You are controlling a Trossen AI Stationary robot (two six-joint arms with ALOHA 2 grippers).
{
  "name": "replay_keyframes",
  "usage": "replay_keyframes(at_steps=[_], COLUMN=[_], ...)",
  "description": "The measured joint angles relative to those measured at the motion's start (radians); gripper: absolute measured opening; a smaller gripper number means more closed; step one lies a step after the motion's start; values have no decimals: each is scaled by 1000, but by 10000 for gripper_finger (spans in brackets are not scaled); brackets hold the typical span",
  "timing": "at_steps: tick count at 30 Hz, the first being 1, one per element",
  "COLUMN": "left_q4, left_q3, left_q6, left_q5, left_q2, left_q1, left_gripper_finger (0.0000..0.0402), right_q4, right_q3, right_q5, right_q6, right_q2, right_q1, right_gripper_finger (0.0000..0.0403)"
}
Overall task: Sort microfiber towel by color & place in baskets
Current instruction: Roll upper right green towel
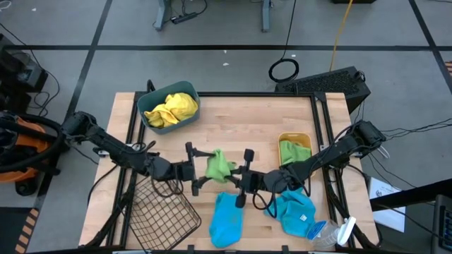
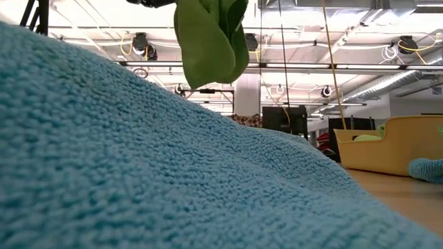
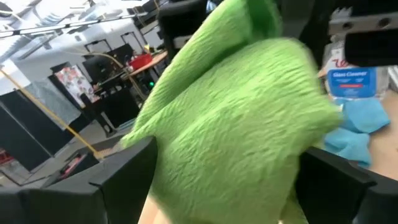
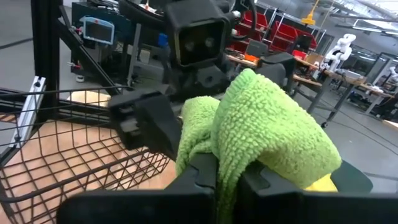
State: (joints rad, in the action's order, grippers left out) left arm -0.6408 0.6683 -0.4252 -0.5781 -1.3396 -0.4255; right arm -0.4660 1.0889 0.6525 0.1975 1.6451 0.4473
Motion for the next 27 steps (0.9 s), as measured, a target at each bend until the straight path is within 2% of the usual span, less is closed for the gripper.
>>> replay_keyframes(at_steps=[4,7,12,17,19,23,27], left_q4=[26,42,44,28,21,36,68], left_q3=[0,0,0,0,1,4,5], left_q6=[0,-3,-30,-36,-33,-27,11], left_q5=[3,30,62,69,66,49,5], left_q2=[0,0,0,0,6,30,78], left_q1=[17,19,19,19,19,13,-7], left_gripper_finger=[325,281,164,29,16,24,16], right_q4=[0,1,0,25,52,108,164], right_q3=[0,0,0,0,0,0,0], right_q5=[1,0,0,0,1,39,86], right_q6=[-2,-17,-95,-159,-193,-235,-225], right_q2=[0,0,0,0,0,-1,-1], right_q1=[9,13,13,13,13,15,28], right_gripper_finger=[7,7,22,77,104,164,225])
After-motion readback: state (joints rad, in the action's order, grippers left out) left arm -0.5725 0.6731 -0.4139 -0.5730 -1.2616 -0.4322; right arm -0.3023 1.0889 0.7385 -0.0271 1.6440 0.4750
